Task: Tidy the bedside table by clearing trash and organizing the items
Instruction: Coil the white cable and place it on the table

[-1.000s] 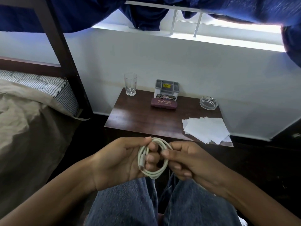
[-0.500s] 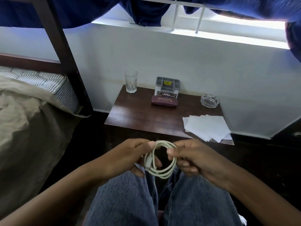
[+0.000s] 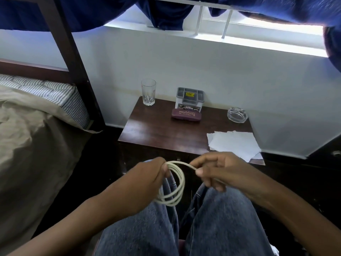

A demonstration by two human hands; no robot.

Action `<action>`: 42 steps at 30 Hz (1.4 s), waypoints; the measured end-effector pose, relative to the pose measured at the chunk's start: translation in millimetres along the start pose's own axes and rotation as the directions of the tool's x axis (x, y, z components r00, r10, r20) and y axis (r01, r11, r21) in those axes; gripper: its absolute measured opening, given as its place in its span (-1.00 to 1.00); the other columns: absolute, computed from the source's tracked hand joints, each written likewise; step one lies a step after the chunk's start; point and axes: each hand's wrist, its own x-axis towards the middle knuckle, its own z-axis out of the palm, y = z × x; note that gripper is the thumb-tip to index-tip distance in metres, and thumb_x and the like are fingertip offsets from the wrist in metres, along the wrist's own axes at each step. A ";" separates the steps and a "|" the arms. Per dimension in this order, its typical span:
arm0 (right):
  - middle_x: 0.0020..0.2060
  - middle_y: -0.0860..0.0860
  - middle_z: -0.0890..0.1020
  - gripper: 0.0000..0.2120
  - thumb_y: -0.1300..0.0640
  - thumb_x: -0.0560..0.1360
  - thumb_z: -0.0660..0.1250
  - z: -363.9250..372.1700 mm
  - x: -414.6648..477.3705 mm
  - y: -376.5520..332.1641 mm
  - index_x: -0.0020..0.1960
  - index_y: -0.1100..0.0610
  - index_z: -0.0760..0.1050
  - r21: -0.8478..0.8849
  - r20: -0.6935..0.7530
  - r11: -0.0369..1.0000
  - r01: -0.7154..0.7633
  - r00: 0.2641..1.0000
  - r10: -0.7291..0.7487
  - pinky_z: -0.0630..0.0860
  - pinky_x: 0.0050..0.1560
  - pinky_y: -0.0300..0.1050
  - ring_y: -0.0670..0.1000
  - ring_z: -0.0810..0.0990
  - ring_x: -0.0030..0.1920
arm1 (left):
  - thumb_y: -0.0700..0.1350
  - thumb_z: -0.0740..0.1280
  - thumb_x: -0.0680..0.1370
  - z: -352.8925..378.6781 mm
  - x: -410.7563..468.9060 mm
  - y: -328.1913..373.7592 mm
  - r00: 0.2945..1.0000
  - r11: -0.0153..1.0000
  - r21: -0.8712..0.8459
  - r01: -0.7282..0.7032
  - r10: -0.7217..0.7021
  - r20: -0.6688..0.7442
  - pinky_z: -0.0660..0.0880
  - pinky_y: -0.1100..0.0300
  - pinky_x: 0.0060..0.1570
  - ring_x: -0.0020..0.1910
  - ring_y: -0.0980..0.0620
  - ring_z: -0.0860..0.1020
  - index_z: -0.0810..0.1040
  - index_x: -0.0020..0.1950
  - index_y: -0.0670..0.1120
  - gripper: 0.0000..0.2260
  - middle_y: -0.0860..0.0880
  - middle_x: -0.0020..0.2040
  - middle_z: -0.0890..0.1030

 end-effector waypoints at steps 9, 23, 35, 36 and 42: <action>-0.22 -0.29 0.49 -0.87 0.16 0.47 0.37 -36.3 16.7 33.3 -0.07 -0.03 0.66 -0.763 -0.216 0.643 0.059 0.916 -0.339 0.31 -0.09 -0.31 -0.24 0.43 -0.11 | -0.09 0.02 0.64 -15.3 12.2 -12.8 0.967 0.992 -0.004 0.123 -0.121 -0.225 0.48 -0.02 -0.17 -0.31 -0.04 0.50 0.37 -0.23 0.06 -0.72 -0.01 -0.32 0.53; -0.29 0.19 0.66 -0.85 0.35 0.34 0.31 24.4 13.5 9.0 -0.09 0.31 0.53 0.678 -0.064 0.735 -0.012 0.995 0.076 0.63 -0.31 -0.14 0.05 0.66 -0.33 | -0.01 -0.05 0.61 10.2 -4.2 11.6 0.979 0.995 0.083 -0.052 0.068 -0.192 0.31 0.17 -0.36 -0.39 0.10 0.35 0.39 -0.03 -0.10 -0.73 0.03 -0.32 0.44; -0.15 0.20 0.64 -0.76 0.15 0.38 0.20 25.8 12.0 8.5 -0.13 0.21 0.60 0.622 0.162 0.771 -0.140 0.986 0.048 0.52 -0.23 -0.05 0.08 0.62 -0.17 | -0.02 0.00 0.62 0.0 0.2 6.5 0.961 0.997 0.028 -0.078 0.082 -0.263 0.47 -0.13 -0.27 -0.36 -0.10 0.50 0.39 -0.07 -0.04 -0.77 -0.07 -0.32 0.55; -0.15 0.19 0.63 -0.76 0.14 0.40 0.20 25.2 11.8 7.2 -0.14 0.21 0.61 0.628 0.158 0.767 -0.132 0.987 0.041 0.53 -0.23 -0.06 0.07 0.61 -0.18 | -0.01 0.00 0.62 0.0 0.7 6.9 0.962 0.997 0.011 -0.080 0.081 -0.263 0.47 -0.13 -0.27 -0.36 -0.08 0.50 0.40 -0.08 -0.05 -0.77 -0.08 -0.32 0.55; -0.30 0.14 0.60 -0.76 0.30 0.41 0.22 35.6 10.4 6.4 0.05 0.27 0.51 0.708 0.036 0.706 -0.029 0.999 0.005 0.54 -0.33 -0.13 0.02 0.56 -0.37 | -0.04 0.03 0.64 12.0 -2.3 13.9 0.976 0.992 0.052 -0.117 0.124 -0.176 0.34 0.37 -0.38 -0.46 0.17 0.41 0.38 -0.12 -0.04 -0.78 0.09 -0.37 0.44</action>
